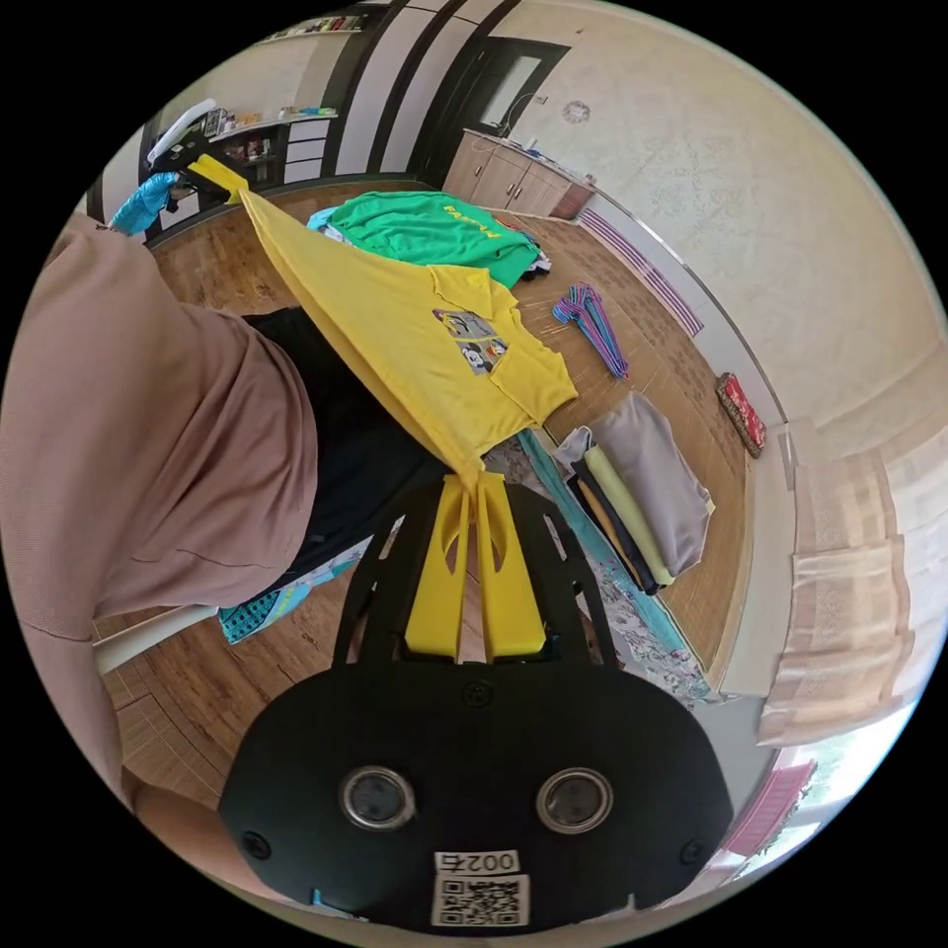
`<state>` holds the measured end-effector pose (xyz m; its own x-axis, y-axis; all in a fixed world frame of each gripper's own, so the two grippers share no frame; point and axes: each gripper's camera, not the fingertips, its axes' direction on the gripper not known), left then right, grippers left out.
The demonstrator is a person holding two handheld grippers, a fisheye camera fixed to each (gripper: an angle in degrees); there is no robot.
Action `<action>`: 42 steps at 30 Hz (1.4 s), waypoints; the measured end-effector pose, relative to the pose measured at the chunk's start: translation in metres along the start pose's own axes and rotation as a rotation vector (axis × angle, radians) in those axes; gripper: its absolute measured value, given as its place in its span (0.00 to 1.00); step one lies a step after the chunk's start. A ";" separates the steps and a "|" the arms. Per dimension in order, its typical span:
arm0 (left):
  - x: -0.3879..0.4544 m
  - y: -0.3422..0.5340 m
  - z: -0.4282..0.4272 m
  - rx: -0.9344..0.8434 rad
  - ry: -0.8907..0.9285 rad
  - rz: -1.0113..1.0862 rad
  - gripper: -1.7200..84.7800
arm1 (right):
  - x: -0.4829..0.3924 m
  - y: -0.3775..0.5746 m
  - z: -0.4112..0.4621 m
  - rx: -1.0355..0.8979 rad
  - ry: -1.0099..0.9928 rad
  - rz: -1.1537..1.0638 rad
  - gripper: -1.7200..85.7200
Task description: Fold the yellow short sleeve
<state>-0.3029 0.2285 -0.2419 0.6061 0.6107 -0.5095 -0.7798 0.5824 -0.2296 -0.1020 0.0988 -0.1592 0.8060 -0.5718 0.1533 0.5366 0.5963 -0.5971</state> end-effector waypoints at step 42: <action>-0.392 -0.459 0.401 -0.463 -0.158 -0.162 0.01 | 0.436 -0.362 0.427 -0.354 0.124 0.649 0.01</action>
<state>-0.1199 -0.0637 0.3959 0.7131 0.6270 -0.3136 -0.6401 0.3997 -0.6562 0.1615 -0.1255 0.4599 0.8881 -0.2384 -0.3930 -0.1662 0.6306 -0.7581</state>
